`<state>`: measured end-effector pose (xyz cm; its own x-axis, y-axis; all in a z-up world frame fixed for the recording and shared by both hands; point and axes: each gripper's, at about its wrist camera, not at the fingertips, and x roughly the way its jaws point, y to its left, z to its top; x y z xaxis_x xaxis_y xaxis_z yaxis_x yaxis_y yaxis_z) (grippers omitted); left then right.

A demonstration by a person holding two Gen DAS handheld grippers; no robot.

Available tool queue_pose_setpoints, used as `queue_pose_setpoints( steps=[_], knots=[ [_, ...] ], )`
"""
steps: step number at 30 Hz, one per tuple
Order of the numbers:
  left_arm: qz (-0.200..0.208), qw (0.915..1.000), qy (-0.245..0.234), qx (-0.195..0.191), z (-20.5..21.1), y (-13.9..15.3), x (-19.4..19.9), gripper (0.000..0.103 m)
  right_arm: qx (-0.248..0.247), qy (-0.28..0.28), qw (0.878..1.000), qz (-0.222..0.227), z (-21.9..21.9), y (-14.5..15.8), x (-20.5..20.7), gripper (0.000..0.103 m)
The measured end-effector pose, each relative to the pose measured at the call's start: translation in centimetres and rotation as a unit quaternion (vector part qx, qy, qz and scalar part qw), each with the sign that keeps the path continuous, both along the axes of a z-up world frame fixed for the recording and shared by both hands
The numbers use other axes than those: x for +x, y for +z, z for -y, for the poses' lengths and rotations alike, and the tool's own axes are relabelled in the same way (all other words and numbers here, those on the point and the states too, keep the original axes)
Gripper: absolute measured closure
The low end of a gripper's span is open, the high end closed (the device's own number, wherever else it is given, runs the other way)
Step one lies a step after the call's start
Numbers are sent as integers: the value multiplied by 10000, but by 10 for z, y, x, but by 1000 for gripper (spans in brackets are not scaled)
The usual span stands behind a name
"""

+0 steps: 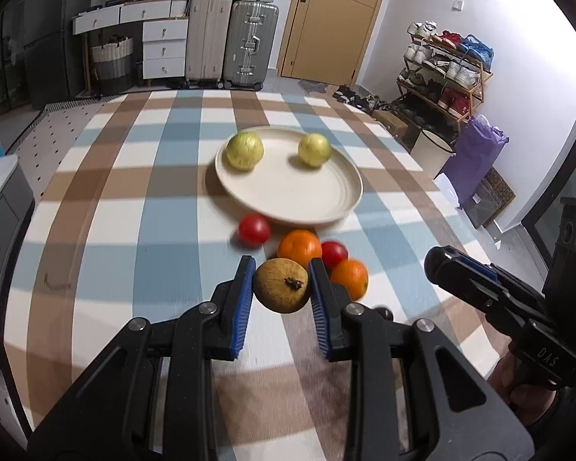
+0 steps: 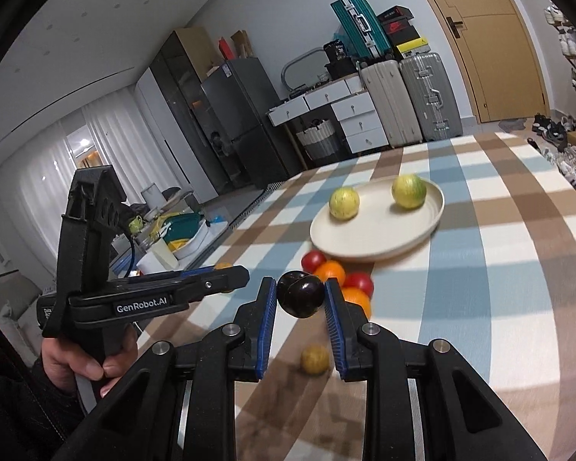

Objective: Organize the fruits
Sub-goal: 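Carry the kiwi and the plum over the cream plate with both grippers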

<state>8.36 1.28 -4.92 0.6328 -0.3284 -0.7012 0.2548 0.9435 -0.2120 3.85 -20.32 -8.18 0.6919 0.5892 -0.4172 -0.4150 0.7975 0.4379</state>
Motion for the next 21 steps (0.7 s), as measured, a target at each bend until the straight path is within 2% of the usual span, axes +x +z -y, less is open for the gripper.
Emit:
queue_pose_setpoints(
  steps=[8, 21],
  knots=[
    [7, 9999, -108, -21, 11, 12, 53, 78, 180, 86, 9998, -31, 10, 13, 44, 77],
    [-274, 9995, -140, -118, 30, 2, 153, 78, 415, 213, 9980, -432, 20, 8, 126, 77]
  ],
)
